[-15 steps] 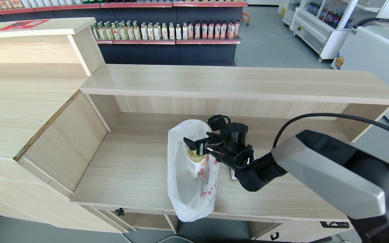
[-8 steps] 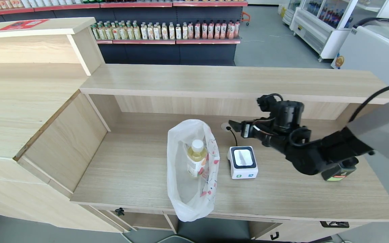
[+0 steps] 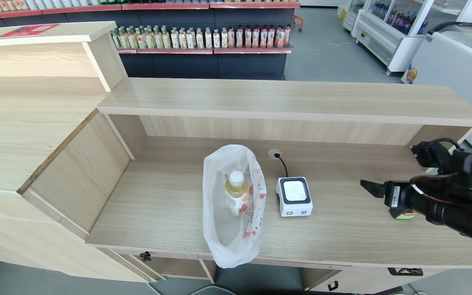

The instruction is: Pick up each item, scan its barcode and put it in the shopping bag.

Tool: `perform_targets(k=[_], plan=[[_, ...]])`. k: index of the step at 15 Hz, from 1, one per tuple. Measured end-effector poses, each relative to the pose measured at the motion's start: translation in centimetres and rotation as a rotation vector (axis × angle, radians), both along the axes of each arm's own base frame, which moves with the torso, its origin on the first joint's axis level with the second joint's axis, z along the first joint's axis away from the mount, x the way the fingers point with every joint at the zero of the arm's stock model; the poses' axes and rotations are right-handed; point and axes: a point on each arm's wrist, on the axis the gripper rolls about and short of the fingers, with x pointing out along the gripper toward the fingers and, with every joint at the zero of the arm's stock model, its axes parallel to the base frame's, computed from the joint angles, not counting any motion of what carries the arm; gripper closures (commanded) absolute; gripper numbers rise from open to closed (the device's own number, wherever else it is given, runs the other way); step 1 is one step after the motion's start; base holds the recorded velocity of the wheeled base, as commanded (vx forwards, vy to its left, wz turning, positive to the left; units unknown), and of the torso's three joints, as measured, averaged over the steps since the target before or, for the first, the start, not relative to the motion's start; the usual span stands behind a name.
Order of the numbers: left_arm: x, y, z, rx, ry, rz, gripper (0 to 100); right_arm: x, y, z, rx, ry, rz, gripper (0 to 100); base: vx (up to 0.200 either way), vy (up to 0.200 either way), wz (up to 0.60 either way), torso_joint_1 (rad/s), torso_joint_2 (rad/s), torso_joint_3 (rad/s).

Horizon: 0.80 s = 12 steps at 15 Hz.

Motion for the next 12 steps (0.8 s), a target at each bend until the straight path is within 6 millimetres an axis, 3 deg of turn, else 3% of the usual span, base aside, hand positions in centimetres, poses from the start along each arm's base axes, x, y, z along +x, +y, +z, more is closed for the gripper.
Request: perform_targets(k=[4, 12], plan=[[0.0, 0.0, 0.0, 0.003, 0.0, 0.001, 0, -1.3, -2.7, -0.6, -0.125, 0.029, -0.058, 0, 0.0, -0.2, 0.0, -0.001, 0.0, 0.005], [0.0, 0.0, 0.0, 0.004, 0.0, 0.001, 0, -1.3, -3.1, -0.7, -0.155, 0.04, -0.061, 0, 0.0, -0.2, 0.0, 0.002, 0.0, 0.002]])
